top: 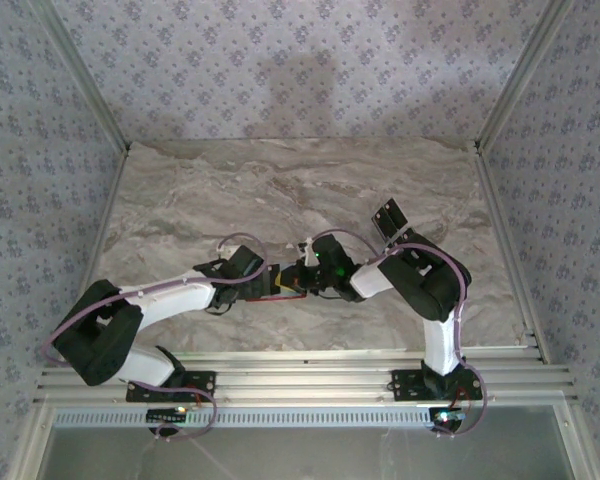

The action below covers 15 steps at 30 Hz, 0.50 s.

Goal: Put the credit cards into the card holder

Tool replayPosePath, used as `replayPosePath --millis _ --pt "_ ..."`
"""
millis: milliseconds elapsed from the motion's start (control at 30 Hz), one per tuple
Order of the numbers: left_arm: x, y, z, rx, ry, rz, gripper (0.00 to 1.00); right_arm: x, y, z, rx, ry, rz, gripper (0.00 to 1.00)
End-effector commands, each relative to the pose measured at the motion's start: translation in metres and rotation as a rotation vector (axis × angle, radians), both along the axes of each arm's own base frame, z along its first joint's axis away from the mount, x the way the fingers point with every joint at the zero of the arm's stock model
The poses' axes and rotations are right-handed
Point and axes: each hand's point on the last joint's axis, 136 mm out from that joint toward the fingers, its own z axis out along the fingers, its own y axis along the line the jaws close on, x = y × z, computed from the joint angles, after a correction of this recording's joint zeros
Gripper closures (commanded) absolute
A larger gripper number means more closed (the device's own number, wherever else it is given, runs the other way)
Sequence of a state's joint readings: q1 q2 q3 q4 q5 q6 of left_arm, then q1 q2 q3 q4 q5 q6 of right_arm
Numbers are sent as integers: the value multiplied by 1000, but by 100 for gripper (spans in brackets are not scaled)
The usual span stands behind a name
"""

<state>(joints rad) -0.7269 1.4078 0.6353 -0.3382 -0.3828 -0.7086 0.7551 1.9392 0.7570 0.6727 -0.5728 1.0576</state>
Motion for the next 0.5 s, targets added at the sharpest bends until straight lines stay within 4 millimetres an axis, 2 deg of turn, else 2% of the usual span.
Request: replayPosePath --millis 0,167,333,467 --pt "-14 12 -7 64 57 -7 2 -12 -9 -25 -100 69 18 96" --pt "-5 8 8 50 34 -7 1 -10 -12 -9 -147 31 39 70" --pt "5 10 27 27 8 23 1 -7 -17 6 -210 -14 62 56" --pt "8 21 35 21 -8 56 1 -3 -24 20 -278 -56 75 52"
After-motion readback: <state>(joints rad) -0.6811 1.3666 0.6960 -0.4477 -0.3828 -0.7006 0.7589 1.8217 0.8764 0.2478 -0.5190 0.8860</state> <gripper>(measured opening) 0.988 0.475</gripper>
